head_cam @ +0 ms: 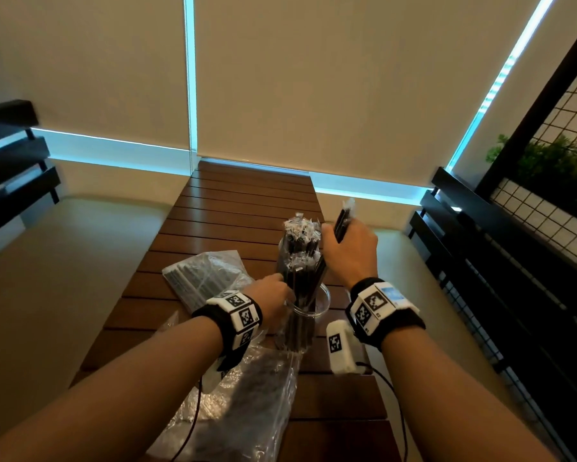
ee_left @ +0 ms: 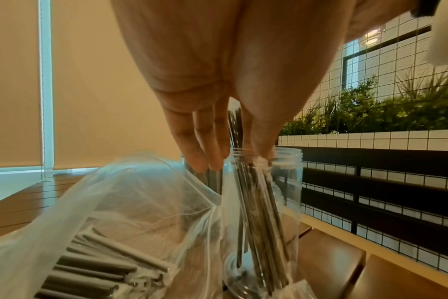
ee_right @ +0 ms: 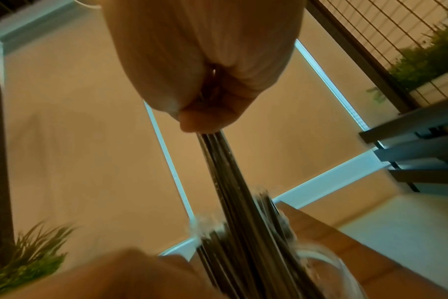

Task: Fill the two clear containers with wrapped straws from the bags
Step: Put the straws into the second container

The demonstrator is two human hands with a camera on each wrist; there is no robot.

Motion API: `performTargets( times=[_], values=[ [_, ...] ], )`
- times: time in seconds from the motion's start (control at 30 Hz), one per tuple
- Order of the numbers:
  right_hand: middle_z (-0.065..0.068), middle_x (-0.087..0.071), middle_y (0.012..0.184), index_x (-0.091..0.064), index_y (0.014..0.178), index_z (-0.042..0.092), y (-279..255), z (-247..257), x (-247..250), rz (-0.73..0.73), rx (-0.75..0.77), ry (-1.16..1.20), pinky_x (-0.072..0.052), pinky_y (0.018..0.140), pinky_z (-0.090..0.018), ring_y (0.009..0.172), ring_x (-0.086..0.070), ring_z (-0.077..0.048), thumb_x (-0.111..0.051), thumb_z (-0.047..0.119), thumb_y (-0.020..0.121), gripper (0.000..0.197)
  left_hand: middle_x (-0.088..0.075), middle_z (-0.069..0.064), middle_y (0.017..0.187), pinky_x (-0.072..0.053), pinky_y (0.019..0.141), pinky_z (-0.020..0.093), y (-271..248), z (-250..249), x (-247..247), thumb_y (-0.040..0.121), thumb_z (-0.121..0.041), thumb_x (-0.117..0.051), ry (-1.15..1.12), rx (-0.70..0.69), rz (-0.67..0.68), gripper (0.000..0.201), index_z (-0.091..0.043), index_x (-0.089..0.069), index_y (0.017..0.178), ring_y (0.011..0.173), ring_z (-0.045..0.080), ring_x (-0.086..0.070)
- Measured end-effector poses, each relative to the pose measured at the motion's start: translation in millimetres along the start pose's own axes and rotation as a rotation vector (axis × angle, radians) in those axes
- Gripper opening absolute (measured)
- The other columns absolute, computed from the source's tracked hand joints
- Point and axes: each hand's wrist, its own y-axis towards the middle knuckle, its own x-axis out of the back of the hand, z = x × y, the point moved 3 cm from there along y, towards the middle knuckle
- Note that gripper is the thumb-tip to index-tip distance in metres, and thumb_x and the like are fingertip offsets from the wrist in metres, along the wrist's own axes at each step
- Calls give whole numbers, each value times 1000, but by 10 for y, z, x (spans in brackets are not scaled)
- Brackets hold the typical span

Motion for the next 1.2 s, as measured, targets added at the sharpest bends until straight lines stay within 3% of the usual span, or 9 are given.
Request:
performTargets(
  times=[0.2, 0.33, 0.5, 0.63, 0.73, 0.9, 0.97, 1.1, 1.2],
  values=[
    [1, -63, 89, -62, 94, 18, -339, -445, -516, 232, -130, -90, -41, 67, -23, 88, -63, -20, -64, 43, 90, 25, -62, 5, 108, -50, 87, 34, 37, 34, -64, 94, -21, -57, 72, -58, -96, 20, -19, -75, 102, 97, 20, -55],
    [7, -57, 99, -48, 99, 30, -373, -450, -455, 182, -159, -163, -50, 71, -31, 87, -58, -16, -67, 59, 79, 40, -59, 5, 109, -51, 87, 39, 94, 113, -113, 94, -21, -56, 73, -46, -63, 21, -22, -73, 107, 100, 23, -58],
    [-1, -50, 125, -45, 129, 25, -155, -188, -352, -27, 129, -192, -44, 90, -37, 112, -48, -20, -58, 52, 87, 52, -64, 5, 105, -51, 86, 39, 132, 101, -187, 96, -25, -52, 131, -115, -92, 22, -19, -71, 103, 98, 20, -57],
    [-5, -45, 143, -43, 140, 24, -226, -165, -605, 229, 287, -305, -36, 104, -43, 129, -40, -24, -39, 42, 99, 45, -66, 3, 102, -53, 80, 37, 150, 117, -210, 94, -26, -54, 182, -145, -114, 22, -22, -74, 101, 92, 21, -60],
    [-8, -45, 146, -44, 141, 18, -361, -352, -784, 404, 241, -409, -33, 110, -43, 134, -38, -25, -31, 34, 102, 44, -65, 4, 99, -54, 77, 39, 149, 139, -210, 93, -27, -57, 187, -132, -94, 20, -22, -75, 97, 87, 24, -62],
    [-11, -50, 139, -49, 138, 13, -246, -259, -750, 276, 261, -373, -36, 106, -43, 128, -46, -28, -25, 40, 98, 54, -64, 7, 100, -54, 79, 42, 139, 143, -184, 90, -22, -59, 116, -102, -62, 17, -19, -74, 97, 87, 26, -62],
    [-10, -54, 134, -52, 135, 18, -246, -285, -782, 377, 243, -404, -38, 102, -42, 122, -51, -29, -25, 40, 99, 49, -64, 7, 105, -53, 81, 41, 92, 148, -138, 92, -24, -53, 65, -103, -45, 22, -17, -70, 104, 92, 27, -62],
    [-7, -51, 135, -55, 130, 30, -256, -351, -765, 451, 176, -420, -36, 102, -44, 122, -49, -29, -38, 43, 99, 37, -59, 1, 109, -48, 76, 34, -50, 331, 63, 91, -28, -55, 44, 5, -179, 17, -21, -52, 105, 95, 23, -59],
    [-3, -48, 137, -60, 123, 35, -210, -199, -692, 317, 215, -431, -31, 104, -47, 125, -43, -28, -51, 51, 91, 38, -53, -3, 113, -51, 74, 38, -137, 605, 157, 83, -48, -66, 83, 179, -215, 44, -22, -43, 110, 94, 23, -60]
  ],
)
